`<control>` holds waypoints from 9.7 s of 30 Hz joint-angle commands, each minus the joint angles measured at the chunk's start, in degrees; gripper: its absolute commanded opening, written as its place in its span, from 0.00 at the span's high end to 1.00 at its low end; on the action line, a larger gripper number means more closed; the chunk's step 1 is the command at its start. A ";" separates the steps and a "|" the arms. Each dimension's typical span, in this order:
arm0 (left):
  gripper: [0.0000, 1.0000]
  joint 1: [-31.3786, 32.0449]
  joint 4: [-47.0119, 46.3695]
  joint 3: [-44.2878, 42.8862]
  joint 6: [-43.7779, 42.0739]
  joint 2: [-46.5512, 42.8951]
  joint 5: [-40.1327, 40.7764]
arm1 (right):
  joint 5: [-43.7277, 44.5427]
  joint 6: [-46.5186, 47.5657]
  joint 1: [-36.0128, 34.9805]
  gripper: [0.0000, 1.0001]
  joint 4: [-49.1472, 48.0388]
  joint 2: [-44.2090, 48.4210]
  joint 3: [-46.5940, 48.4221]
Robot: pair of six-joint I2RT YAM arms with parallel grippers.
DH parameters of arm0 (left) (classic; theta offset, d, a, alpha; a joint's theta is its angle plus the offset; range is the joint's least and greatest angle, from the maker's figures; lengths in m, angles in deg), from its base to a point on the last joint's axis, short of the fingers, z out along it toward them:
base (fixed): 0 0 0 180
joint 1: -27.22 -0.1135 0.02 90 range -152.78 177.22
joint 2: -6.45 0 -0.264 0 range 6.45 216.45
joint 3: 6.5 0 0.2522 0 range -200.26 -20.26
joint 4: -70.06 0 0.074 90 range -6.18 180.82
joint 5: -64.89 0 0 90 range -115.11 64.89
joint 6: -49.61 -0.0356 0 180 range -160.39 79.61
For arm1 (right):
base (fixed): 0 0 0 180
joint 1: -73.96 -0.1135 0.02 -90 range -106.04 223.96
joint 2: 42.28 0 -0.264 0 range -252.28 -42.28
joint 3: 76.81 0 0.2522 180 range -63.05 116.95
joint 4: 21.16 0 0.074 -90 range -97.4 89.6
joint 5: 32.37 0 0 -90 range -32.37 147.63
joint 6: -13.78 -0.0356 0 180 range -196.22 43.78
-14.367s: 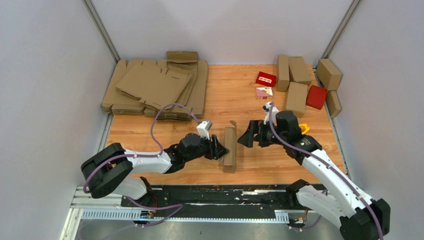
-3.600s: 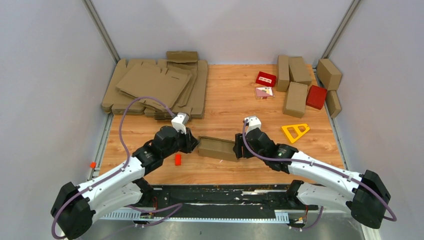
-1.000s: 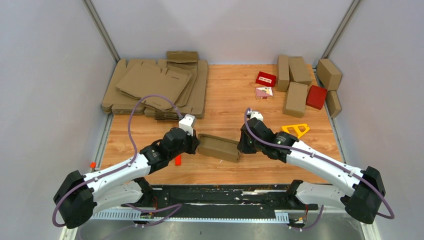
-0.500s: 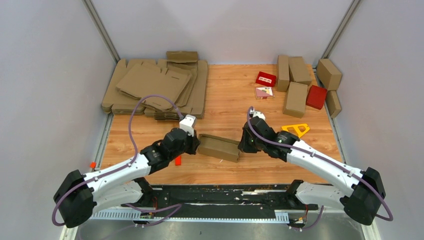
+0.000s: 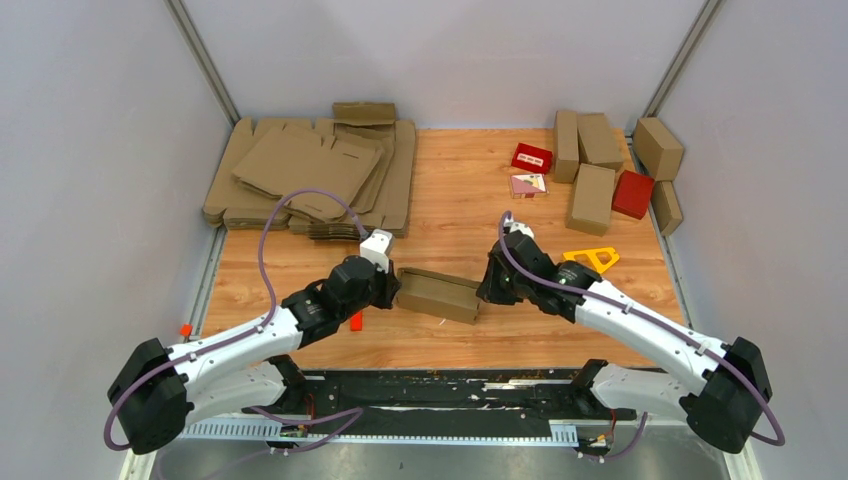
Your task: Fold the paper box
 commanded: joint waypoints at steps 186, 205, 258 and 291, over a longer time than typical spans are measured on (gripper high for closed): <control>0.79 2.51 9.91 -14.17 -3.07 -5.15 -0.27 | -11.09 22.00 0.67 0.82 -13.26 -1.89 -0.23; 0.92 -1.07 0.71 -18.30 -4.02 8.58 -8.84 | -13.09 19.84 0.66 0.93 -17.41 -5.70 -7.08; 1.00 -10.91 -6.22 -15.24 -5.76 22.89 -13.95 | -13.56 18.75 0.66 1.00 -9.14 0.17 -7.08; 0.60 -11.11 4.42 -1.90 -5.41 -17.01 -2.43 | 0.44 33.05 -1.41 0.00 1.13 -19.28 15.31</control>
